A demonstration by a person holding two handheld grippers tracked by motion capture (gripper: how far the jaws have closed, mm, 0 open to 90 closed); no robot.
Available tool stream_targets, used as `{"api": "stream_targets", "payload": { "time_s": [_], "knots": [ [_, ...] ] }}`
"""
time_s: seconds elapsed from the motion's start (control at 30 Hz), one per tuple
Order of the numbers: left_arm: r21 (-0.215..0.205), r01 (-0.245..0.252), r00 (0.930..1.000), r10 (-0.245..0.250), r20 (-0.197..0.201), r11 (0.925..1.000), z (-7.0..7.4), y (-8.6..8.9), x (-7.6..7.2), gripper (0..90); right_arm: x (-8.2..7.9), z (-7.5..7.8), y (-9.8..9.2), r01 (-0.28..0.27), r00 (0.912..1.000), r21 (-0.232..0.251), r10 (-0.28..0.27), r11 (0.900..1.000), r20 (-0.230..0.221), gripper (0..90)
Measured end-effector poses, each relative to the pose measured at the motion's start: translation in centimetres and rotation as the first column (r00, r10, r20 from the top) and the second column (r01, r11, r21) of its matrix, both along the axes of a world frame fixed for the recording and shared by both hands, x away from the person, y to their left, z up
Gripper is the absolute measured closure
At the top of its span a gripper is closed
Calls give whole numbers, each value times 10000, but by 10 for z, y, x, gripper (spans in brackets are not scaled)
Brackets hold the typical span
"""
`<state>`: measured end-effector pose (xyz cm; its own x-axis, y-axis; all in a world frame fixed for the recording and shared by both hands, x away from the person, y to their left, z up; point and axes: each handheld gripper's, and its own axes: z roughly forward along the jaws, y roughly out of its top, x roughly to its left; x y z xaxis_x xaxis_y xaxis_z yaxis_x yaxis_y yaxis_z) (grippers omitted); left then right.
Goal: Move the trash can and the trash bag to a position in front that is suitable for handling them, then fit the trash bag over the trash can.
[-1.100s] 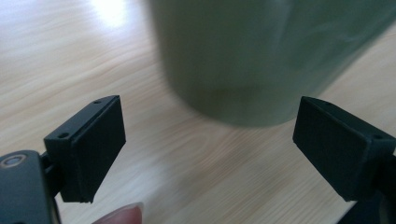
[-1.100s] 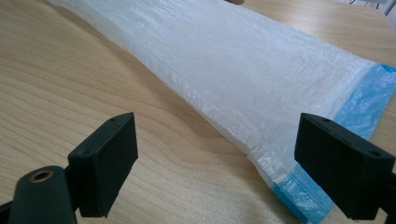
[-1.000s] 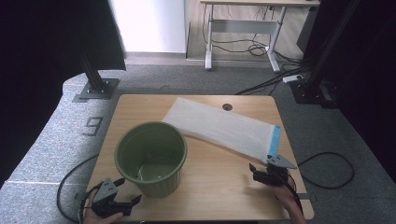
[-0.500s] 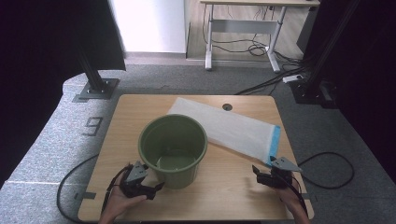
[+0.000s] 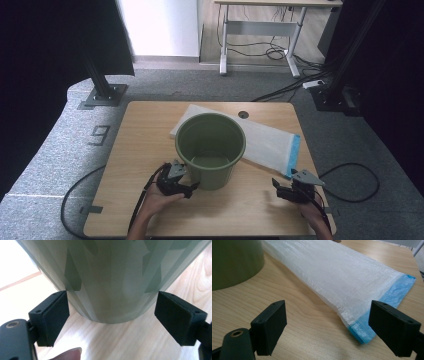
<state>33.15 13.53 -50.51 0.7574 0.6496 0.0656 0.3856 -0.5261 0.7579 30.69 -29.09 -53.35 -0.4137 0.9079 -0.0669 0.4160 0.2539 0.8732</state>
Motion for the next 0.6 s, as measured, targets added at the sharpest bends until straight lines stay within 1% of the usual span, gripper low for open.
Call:
{"api": "stream_targets", "payload": {
  "time_s": [0.03,0.07,0.13,0.17,0.2,0.23,0.27,0.3,0.4,0.5,0.53,0.6],
  "knots": [
    [0,0,10000,0,0,10000,0,0,0,137,0,0,0,0,10000,0,0,10000,0,144],
    [227,25,10000,-26,72,9997,-2,-4,2,134,0,0,2,-48,10000,-119,48,9999,-15,145],
    [181,-2,10000,2,0,9998,-2,-4,2,133,-1,-1,3,-88,10000,-123,87,9999,-40,145],
    [294,-115,9999,115,14,9995,-2,-3,2,133,-1,-1,3,-88,10000,-123,87,9999,-40,145],
    [436,-297,9995,292,121,9986,-2,-2,1,141,-2,-3,5,-139,9999,-229,137,9996,-82,144],
    [484,-377,9992,370,149,9981,-2,0,-1,141,-2,-3,5,-139,9999,-229,137,9996,-82,144],
    [404,-462,9989,458,113,9981,-3,3,-3,141,-3,-3,6,-147,9998,-261,144,9996,-106,144],
    [479,-551,9985,552,-9,9973,-4,8,-5,140,-3,-5,8,-181,9997,-379,175,9991,-162,145],
    [585,-650,9979,651,5,9962,-5,13,-10,138,-4,-6,9,-185,9997,-420,178,9989,-167,144],
    [592,-806,9966,814,-121,9950,-8,23,-15,139,-3,-5,12,-301,9995,-500,294,9983,-152,141],
    [581,-934,9953,947,-212,9939,-9,28,-17,139,-1,-5,14,-308,9994,-535,300,9981,-155,139],
    [503,-1144,9928,1159,-286,9922,-10,36,-19,139,10,-5,20,-223,9995,-702,208,9973,-223,136]
  ]
}}
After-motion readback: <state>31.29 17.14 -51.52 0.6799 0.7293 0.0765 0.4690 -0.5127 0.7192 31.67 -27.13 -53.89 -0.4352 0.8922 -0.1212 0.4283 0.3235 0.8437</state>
